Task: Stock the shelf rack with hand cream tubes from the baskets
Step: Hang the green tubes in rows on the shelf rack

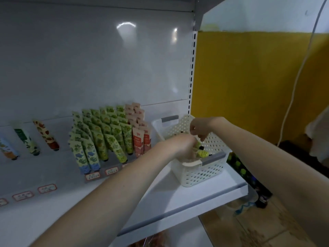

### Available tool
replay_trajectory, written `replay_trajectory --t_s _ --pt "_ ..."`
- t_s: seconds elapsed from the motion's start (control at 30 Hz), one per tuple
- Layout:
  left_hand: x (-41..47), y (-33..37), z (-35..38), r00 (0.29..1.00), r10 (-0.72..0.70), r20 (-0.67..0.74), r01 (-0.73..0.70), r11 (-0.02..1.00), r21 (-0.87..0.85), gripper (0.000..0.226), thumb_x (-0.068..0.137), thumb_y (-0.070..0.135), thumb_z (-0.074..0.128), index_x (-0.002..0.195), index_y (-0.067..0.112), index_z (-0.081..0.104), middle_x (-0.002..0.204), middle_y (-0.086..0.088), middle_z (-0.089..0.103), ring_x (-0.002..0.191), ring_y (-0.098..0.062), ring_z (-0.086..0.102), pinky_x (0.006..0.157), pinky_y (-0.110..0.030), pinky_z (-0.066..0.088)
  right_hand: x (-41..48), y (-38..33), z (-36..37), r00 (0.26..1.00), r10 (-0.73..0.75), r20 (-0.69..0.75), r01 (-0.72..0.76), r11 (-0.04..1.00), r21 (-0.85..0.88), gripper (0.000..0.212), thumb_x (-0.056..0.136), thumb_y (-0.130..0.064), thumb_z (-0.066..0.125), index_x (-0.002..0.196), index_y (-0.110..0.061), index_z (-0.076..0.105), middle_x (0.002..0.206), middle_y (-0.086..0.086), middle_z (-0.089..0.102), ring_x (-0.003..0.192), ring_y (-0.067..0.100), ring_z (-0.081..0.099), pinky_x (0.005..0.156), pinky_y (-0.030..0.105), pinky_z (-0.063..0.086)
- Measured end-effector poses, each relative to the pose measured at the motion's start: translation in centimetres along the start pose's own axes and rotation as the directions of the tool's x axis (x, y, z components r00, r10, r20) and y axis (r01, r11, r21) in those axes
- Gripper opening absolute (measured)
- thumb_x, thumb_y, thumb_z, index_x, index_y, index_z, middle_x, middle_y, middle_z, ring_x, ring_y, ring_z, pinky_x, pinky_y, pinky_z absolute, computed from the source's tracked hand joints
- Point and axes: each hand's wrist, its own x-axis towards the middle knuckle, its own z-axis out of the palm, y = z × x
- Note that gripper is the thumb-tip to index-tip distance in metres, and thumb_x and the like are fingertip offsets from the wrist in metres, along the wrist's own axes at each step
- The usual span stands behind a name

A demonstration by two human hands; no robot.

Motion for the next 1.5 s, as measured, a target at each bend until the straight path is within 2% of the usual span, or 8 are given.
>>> replay_trajectory --t_s 0.3,0.5,0.7,0.87,0.97,1.23,1.37,1.5 --pt "3.9 0.6 1.5 0.946 0.070 0.315 -0.101 0.992 0.081 0.057 0.086 -0.006 0.042 0.138 0.017 0.037 0.116 -0.012 0.055 0.079 -0.023 0.052 0.064 -0.032 0.045 4.3 -0.5 0.7 0.997 -0.049 0.060 0.062 0.970 -0.236 0.028 0.092 -0.029 0.055 0.073 -0.009 0.050 0.072 0.006 0.069 0.056 0.013 0.064 0.073 0.032 0.053" --pt "5.1 0.4 2.6 0.944 0.086 0.319 -0.132 0.984 0.123 0.058 0.082 -0.011 0.046 0.133 0.015 0.043 0.117 -0.008 0.054 0.093 -0.028 0.056 0.078 -0.038 0.053 5.7 -0.4 2.0 0.997 -0.074 0.019 0.076 0.968 -0.241 0.027 0.084 -0.020 0.065 0.067 -0.012 0.046 0.057 0.000 0.061 0.053 0.012 0.061 0.075 0.033 0.056" --pt "4.4 0.1 2.6 0.965 0.017 0.262 -0.038 0.996 0.075 0.007 0.095 0.011 0.044 0.097 0.011 0.051 0.096 -0.008 0.048 0.080 -0.021 0.043 0.070 -0.029 0.042 5.6 -0.4 2.0 0.997 -0.060 0.058 0.070 0.977 -0.200 0.021 0.079 -0.006 0.064 0.070 -0.011 0.045 0.061 0.004 0.061 0.055 0.015 0.063 0.074 0.034 0.058" --pt "4.5 -1.3 1.0 0.986 -0.002 0.168 0.011 0.998 -0.056 0.023 0.088 0.028 0.061 0.098 0.008 0.055 0.087 -0.005 0.055 0.076 -0.019 0.049 0.067 -0.028 0.041 4.7 0.0 0.4 0.994 -0.105 0.021 0.106 0.988 -0.109 0.013 0.086 -0.004 0.056 0.074 -0.004 0.050 0.073 0.012 0.065 0.059 0.020 0.062 0.066 0.032 0.055" --pt "4.5 -2.4 0.0 0.997 -0.037 0.066 0.045 0.993 -0.112 0.036 0.085 0.014 0.063 0.118 0.007 0.050 0.107 -0.009 0.056 0.086 -0.019 0.049 0.070 -0.026 0.038 3.7 0.7 -1.6 0.993 -0.114 -0.042 0.113 0.993 -0.029 0.014 0.083 -0.009 0.062 0.085 0.005 0.063 0.077 0.017 0.066 0.059 0.021 0.060 0.060 0.028 0.054" --pt "6.8 -4.1 -0.1 0.971 -0.237 -0.022 0.231 0.959 -0.166 0.020 0.089 0.015 0.056 0.074 0.002 0.051 0.071 -0.008 0.046 0.062 -0.016 0.041 0.047 -0.022 0.028 -0.1 3.1 -4.0 0.841 -0.040 -0.539 0.300 0.865 0.403 0.028 0.081 -0.017 0.064 0.074 0.009 0.060 0.067 0.011 0.043 0.059 0.019 0.037 0.051 0.027 0.025" --pt "8.2 -4.4 1.8 0.958 -0.286 0.011 0.283 0.943 -0.175 0.028 0.086 0.006 0.054 0.108 -0.013 0.057 0.106 -0.026 0.060 0.100 -0.035 0.058 0.080 -0.038 0.046 -1.9 3.1 -2.9 0.786 -0.001 -0.618 0.372 0.799 0.472 0.022 0.083 -0.016 0.064 0.093 0.004 0.065 0.077 0.022 0.058 0.067 0.019 0.049 0.058 0.032 0.037" --pt "8.8 -4.6 3.0 0.945 -0.327 0.026 0.328 0.938 -0.111 0.047 0.086 0.008 0.058 0.130 -0.004 0.046 0.135 -0.020 0.048 0.119 -0.032 0.050 0.095 -0.032 0.041 -2.1 3.0 -2.2 0.801 0.046 -0.597 0.354 0.767 0.535 0.017 0.083 -0.017 0.067 0.094 -0.012 0.056 0.084 0.000 0.060 0.082 0.021 0.059 0.073 0.039 0.051"
